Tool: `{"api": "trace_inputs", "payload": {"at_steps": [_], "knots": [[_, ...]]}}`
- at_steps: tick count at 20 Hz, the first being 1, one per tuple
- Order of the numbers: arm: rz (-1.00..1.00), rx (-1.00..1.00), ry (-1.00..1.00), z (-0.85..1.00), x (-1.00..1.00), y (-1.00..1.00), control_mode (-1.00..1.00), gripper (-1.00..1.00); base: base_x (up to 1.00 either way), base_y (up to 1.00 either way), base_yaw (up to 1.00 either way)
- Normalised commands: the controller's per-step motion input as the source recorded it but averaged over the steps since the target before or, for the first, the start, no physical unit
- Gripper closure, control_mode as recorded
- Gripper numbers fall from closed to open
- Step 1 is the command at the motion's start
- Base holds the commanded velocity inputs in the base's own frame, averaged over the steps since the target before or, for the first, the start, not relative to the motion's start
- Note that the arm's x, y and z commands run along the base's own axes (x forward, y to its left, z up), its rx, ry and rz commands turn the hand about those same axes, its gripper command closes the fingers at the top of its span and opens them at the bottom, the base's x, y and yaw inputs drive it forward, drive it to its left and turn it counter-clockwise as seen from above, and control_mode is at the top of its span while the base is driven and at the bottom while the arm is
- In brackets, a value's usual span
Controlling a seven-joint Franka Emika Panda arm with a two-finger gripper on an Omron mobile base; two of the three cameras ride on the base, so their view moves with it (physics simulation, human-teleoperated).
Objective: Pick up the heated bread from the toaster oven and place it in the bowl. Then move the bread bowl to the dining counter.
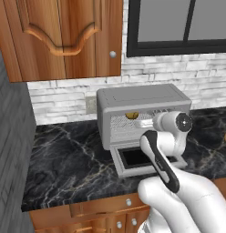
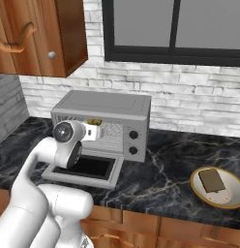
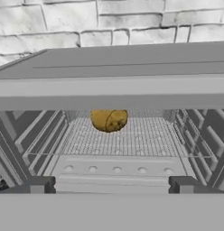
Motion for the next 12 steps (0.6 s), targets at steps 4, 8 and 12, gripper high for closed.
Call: {"api": "trace_inputs", "payload": {"at_steps": [4,8,12], "knots": [[0.00,0.00,0.00,-0.39,0.28,0.00,-1.00,-1.00,0.00,0.00,0.00],[0.00,0.00,0.00,-0.36,0.36,0.00,-1.00,-1.00,0.00,0.00,0.00],[0.00,-0.01,0.00,-0.26,0.49,0.00,-1.00,-1.00,0.00,0.00,0.00]]}}
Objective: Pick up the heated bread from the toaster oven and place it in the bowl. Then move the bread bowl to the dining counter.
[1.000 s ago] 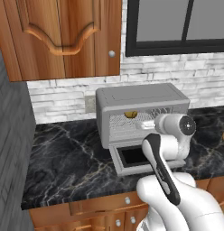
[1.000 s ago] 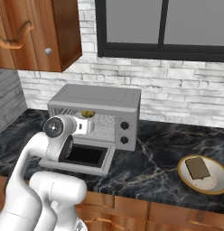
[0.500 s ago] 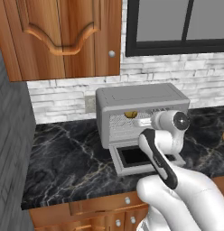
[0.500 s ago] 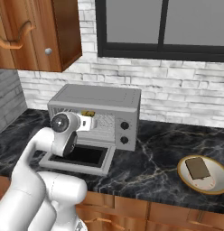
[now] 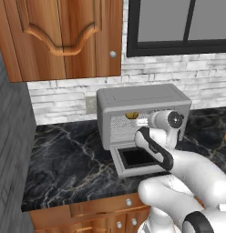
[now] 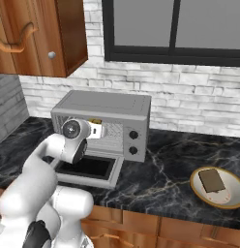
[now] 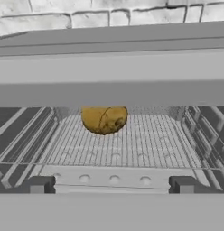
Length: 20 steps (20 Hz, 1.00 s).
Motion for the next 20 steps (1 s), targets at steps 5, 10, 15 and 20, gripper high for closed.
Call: {"api": "trace_inputs", "payload": {"at_steps": [5,10,15,20], "knots": [[0.00,-0.03,0.00,-0.36,0.45,0.00,-1.00,-1.00,0.00,0.00,0.00],[0.00,-0.01,0.00,-0.29,0.47,0.00,-1.00,-1.00,0.00,0.00,0.00],[0.00,0.00,0.02,-0.22,0.46,0.00,-1.00,-1.00,0.00,0.00,0.00],[0.00,-0.02,0.09,-0.06,0.38,0.00,-1.00,-1.00,0.00,0.00,0.00]]}}
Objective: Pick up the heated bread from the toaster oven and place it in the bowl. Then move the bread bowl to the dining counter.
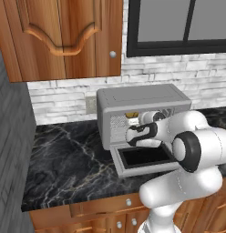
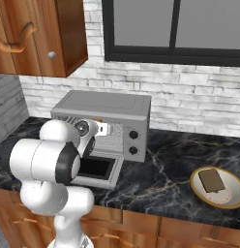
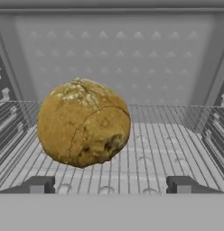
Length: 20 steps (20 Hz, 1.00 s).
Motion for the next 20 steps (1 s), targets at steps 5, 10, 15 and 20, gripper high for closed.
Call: {"api": "trace_inputs", "payload": {"at_steps": [5,10,15,20], "knots": [[0.00,-0.06,0.12,-0.07,0.16,0.00,-1.00,-1.00,0.00,0.00,0.00],[-0.01,-0.05,0.27,-0.10,-0.44,-0.07,-1.00,-1.00,0.00,0.00,0.00],[-0.09,-0.01,0.49,0.00,-0.91,-0.24,-1.00,-1.00,0.00,0.00,0.00],[-0.08,0.00,0.55,0.00,-1.00,-0.42,-1.00,-1.00,0.00,0.00,0.00]]}}
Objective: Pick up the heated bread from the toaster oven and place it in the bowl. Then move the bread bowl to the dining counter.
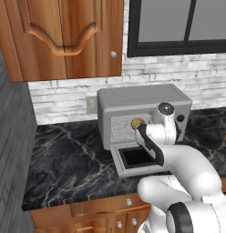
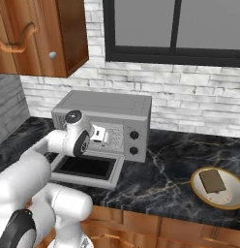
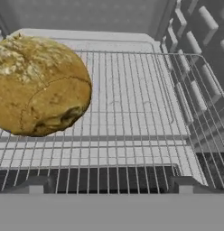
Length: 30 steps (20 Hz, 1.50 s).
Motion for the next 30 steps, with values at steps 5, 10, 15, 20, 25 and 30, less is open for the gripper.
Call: {"api": "trace_inputs", "payload": {"at_steps": [5,10,15,20,25,30], "knots": [[-0.07,0.00,0.54,-0.08,-1.00,-0.55,-1.00,-1.00,0.00,0.00,0.00],[-0.03,0.01,0.22,-0.27,-1.00,-0.45,-1.00,-1.00,0.00,0.00,0.00],[0.00,0.14,-0.44,0.67,-0.52,0.04,-1.00,-1.00,0.00,0.00,0.00],[0.02,0.09,-0.33,0.88,0.00,0.53,-1.00,-1.00,0.00,0.00,0.00],[0.02,0.03,-0.10,0.46,0.21,0.71,-1.00,-1.00,0.00,0.00,0.00],[0.00,0.00,0.07,0.13,0.42,0.35,-1.00,-1.00,0.00,0.00,0.00]]}}
